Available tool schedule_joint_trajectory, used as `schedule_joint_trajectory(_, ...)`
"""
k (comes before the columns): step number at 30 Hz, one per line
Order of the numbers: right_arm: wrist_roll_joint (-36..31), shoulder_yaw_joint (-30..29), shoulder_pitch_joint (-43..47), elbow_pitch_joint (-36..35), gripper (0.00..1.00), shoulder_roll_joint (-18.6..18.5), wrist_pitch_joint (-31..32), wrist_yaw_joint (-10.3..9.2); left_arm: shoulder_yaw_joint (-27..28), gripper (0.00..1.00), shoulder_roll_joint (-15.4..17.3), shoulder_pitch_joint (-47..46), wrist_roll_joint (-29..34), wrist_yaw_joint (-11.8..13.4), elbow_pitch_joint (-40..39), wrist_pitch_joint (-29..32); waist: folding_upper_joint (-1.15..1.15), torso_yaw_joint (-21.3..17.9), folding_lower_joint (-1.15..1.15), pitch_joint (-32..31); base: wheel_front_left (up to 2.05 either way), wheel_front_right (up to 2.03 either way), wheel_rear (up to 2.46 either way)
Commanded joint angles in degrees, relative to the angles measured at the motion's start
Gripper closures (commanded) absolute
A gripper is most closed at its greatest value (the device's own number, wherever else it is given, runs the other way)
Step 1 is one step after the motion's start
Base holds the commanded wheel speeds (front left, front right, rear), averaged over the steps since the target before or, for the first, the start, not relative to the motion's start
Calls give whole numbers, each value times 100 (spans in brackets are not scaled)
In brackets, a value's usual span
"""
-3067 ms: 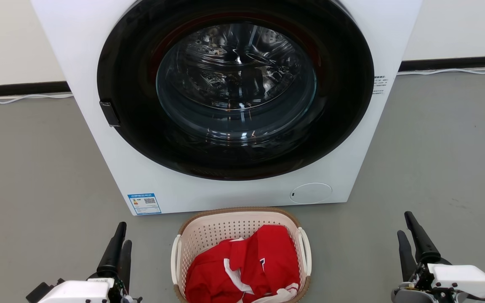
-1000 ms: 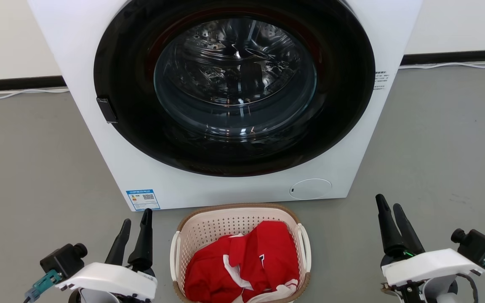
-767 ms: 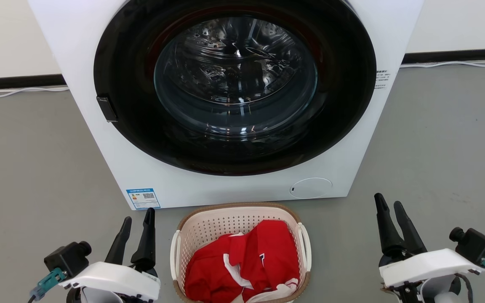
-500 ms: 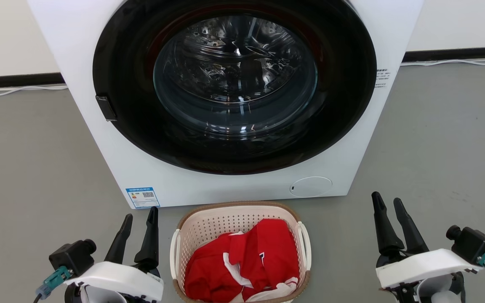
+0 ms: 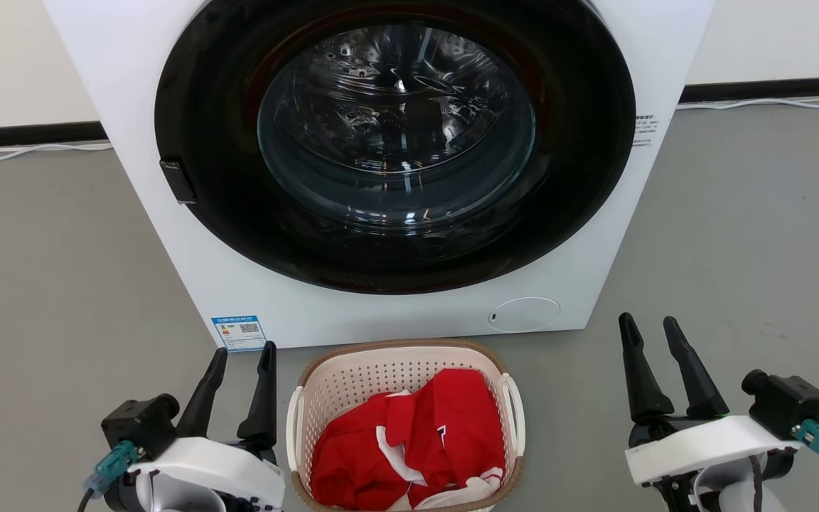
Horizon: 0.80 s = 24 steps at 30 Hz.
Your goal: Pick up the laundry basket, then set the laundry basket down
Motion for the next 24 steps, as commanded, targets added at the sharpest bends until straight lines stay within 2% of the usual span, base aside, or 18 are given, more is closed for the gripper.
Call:
schedule_joint_trajectory(1,-198,145,-256,-177,0,-3,-126,37,109,0,64,-289,195,50,-179,-86,0,0,0,-2,0,0,0)
schedule_joint_trajectory(19,-1308,295,-314,-229,0,7,-412,43,2,0,77,-350,1309,105,-210,-373,0,-5,0,26,0,0,0)
schedule_joint_trajectory(24,-1360,311,-323,-228,0,5,-424,43,-3,0,77,-352,1350,105,-203,-384,0,-13,0,32,0,0,0)
